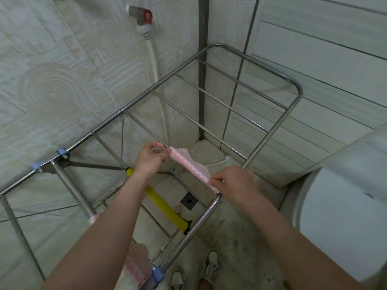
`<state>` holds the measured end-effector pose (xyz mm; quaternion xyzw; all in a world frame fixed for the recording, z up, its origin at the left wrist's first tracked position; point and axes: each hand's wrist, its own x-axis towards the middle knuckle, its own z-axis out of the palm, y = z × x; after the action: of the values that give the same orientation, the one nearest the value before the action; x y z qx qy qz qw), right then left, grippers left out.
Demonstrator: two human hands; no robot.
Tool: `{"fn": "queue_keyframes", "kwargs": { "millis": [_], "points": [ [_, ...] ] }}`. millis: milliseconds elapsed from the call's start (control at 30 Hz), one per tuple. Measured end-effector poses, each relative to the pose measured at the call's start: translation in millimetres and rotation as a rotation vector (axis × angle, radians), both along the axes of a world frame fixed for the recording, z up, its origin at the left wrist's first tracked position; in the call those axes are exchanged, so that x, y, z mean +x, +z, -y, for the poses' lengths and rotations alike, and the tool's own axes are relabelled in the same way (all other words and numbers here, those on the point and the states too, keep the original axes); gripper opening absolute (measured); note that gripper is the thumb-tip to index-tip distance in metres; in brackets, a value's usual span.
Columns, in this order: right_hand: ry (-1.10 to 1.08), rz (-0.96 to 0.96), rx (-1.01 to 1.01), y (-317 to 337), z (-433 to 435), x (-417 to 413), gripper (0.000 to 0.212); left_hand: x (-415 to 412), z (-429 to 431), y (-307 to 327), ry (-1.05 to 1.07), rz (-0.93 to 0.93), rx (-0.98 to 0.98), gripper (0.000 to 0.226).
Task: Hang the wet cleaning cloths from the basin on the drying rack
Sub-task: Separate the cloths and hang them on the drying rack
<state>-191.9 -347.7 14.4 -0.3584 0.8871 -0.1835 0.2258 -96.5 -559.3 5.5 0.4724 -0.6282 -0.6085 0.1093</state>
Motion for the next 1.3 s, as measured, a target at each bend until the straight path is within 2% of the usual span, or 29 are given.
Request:
{"fn": "queue_keyframes", "kwargs": {
  "millis": [133,200,233,300,367,467,533,633,767,900,1033,1167,1300],
  "points": [
    [0.011,-0.127,0.067,1,-6,-1,0.023,-1,-1,0,0.006,-0.004,-0.123,0.017],
    [-0.002,-0.13,0.025,2,-8,1,0.025,-3,0,-1,-0.032,0.018,-0.236,0.012],
    [-0.01,-0.108,-0.001,2,-7,1,0.026,-4,0,-2,-0.062,0.048,-0.318,0.012],
    [0.024,-0.099,-0.004,5,-5,5,0.034,-1,-1,-1,-0.128,0.141,-0.599,0.017],
    [0.1,-0.154,0.042,6,-5,8,0.036,1,-7,4,-0.289,0.147,-0.845,0.027],
    [0.163,-0.24,0.112,10,-5,9,0.036,2,-25,6,-0.76,0.124,-0.981,0.038],
    [0.184,-0.268,0.145,12,-5,11,0.039,3,-35,4,-0.901,0.109,-1.007,0.034],
    [0.209,-0.333,0.199,12,-5,17,0.029,1,-38,1,-0.888,0.037,-0.992,0.02],
    [0.271,-0.451,0.241,10,-7,31,0.012,-3,-39,-3,-0.884,0.063,-0.972,0.015],
    [0.22,-0.47,0.204,5,-9,42,0.021,-1,-44,-6,-0.864,0.087,-0.997,0.019],
    [0.086,-0.404,0.061,3,-18,48,0.031,5,-52,-4,-0.828,0.208,-1.027,0.041],
    [-0.057,-0.323,-0.056,13,-39,63,0.038,26,-66,17,-0.736,0.021,-0.97,0.027],
    [-0.123,-0.326,-0.128,24,-63,78,0.037,44,-89,43,-0.718,-0.027,-0.911,0.017]
  ]
}}
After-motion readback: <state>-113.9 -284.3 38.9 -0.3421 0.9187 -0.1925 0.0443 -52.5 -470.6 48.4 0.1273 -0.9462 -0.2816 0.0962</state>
